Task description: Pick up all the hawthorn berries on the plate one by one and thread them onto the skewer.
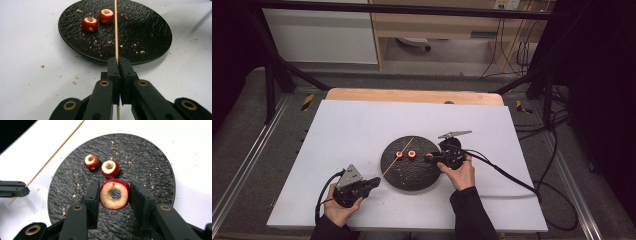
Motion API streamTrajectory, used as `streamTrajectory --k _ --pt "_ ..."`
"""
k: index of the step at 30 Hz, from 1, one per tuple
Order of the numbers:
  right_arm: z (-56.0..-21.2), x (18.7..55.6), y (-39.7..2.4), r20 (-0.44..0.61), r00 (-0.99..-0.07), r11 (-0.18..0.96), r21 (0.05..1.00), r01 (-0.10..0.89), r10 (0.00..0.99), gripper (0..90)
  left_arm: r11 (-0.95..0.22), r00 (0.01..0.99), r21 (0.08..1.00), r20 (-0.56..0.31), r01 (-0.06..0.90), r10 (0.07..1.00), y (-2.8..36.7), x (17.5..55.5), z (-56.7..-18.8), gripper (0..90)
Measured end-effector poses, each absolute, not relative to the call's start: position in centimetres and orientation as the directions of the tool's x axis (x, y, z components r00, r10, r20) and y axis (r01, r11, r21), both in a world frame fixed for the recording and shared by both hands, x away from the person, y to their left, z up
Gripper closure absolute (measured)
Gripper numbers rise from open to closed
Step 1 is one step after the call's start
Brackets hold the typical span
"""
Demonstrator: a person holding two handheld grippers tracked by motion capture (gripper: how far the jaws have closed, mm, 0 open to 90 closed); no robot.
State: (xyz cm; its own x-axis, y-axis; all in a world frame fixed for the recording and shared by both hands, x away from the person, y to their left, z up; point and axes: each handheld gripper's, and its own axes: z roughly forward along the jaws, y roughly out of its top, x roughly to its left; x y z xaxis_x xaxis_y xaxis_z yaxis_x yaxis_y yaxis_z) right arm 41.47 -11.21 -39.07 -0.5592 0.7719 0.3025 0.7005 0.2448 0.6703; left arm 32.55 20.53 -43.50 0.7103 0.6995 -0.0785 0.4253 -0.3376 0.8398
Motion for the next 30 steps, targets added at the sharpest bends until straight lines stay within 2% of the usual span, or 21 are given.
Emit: streamTrajectory --k 4,14,30 --pt "-39.4 41.1 -11.4 0.325 -0.554 0.202 0.697 0.688 0.766 62.0 -0.335 0.71 0.841 -0.08 0.424 0.7 20.4 32.5 -43.5 88.0" --pt "-40.4 40.1 -11.5 0.44 -0.522 -0.01 0.772 0.635 0.731 62.0 -0.329 0.709 0.844 -0.083 0.423 0.7 20.1 32.3 -43.6 88.0" --pt "-41.5 39.8 -11.0 0.534 -0.465 -0.243 0.799 0.549 0.706 62.0 -0.302 0.695 0.853 -0.095 0.426 0.712 19.9 32.2 -43.6 88.0"
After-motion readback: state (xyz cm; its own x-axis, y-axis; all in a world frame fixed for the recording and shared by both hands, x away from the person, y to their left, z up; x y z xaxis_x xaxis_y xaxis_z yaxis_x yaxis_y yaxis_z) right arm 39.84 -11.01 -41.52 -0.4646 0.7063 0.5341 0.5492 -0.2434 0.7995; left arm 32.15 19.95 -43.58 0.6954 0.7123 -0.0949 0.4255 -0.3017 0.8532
